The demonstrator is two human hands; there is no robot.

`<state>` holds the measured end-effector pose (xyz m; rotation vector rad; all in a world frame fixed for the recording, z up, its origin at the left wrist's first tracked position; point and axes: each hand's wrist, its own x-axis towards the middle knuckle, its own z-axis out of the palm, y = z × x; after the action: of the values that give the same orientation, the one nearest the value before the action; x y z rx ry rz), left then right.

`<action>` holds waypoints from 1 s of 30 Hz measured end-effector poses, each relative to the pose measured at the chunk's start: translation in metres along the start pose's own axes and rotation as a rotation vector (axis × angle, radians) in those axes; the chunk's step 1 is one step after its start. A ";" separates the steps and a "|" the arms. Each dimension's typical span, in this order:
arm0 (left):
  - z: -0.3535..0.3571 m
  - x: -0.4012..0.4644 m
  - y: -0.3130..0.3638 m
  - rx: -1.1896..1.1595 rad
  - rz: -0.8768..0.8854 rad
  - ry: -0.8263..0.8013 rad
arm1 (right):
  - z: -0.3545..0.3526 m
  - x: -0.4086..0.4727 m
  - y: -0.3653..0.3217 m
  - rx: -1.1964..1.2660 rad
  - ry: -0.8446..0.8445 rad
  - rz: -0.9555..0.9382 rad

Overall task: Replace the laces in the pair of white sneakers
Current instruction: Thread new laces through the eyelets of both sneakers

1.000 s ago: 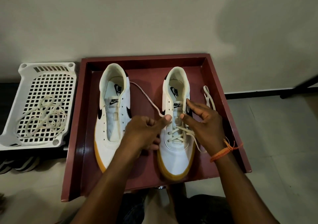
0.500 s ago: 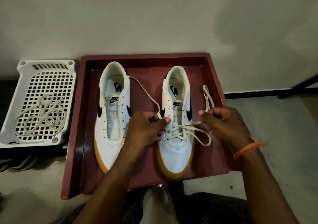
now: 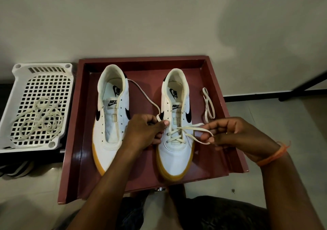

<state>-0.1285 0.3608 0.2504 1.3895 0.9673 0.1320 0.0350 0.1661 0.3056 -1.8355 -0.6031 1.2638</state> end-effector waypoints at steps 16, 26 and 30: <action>0.000 0.000 -0.001 -0.019 0.006 -0.009 | 0.007 0.007 0.000 0.085 0.161 -0.076; 0.001 0.002 -0.004 0.026 0.035 0.009 | 0.032 0.039 0.018 -0.718 0.834 -0.421; 0.001 0.003 -0.004 -0.014 0.015 0.000 | 0.009 0.029 0.025 -0.385 0.485 -0.243</action>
<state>-0.1283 0.3611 0.2458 1.3842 0.9547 0.1492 0.0359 0.1770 0.2681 -2.2010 -0.8008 0.5332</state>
